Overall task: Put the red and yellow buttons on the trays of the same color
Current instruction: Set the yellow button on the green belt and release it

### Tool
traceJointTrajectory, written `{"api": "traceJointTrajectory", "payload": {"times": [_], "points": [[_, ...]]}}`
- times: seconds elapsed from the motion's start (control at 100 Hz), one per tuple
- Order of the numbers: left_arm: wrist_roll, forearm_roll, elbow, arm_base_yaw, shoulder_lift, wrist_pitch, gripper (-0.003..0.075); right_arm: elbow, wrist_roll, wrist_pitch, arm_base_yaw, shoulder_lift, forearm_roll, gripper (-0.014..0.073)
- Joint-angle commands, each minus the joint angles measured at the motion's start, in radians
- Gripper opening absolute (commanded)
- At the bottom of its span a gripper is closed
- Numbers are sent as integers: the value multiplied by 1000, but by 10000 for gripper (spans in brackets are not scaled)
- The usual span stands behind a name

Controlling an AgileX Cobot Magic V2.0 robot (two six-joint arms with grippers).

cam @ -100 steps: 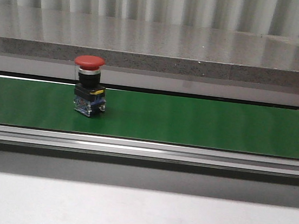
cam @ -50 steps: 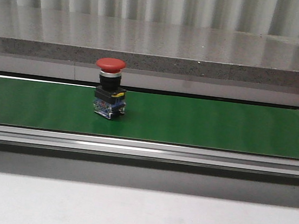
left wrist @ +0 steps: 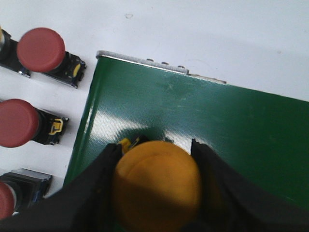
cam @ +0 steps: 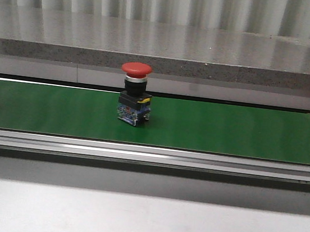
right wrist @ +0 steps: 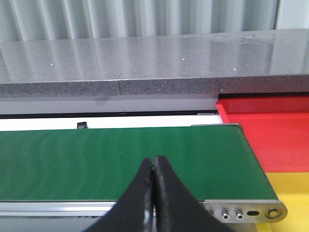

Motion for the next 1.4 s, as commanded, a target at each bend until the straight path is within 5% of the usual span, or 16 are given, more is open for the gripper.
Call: {"api": "traceJointTrajectory", "payload": {"times": [0.0,0.29,0.41,0.53,0.63,1.11,1.39], "points": [[-1,-5,-36,-7,-12,-39,-20,1,0,-81,1,-15,-10,-67],[87,-75,-36,-7,-1,5,35,1,0,-81,1,-15,-10,-67],[102,-77,-36,-7,-1,26,219,1,0,-81,1,-15,-10,-67],[116,-77,-36,-7,-1,30,503,1,0,-81,1,-15,-10,-67],[149,-84,-45,-9,-3,33,634,1,0,-81,1,-15,-10,-67],[184,-84,-36,-87,-273,0,640,1,0,-81,1,-15,-10,-67],[185,-84,132,-160,-535,-86,640,1,0,-81,1,-15,-10,-67]]}}
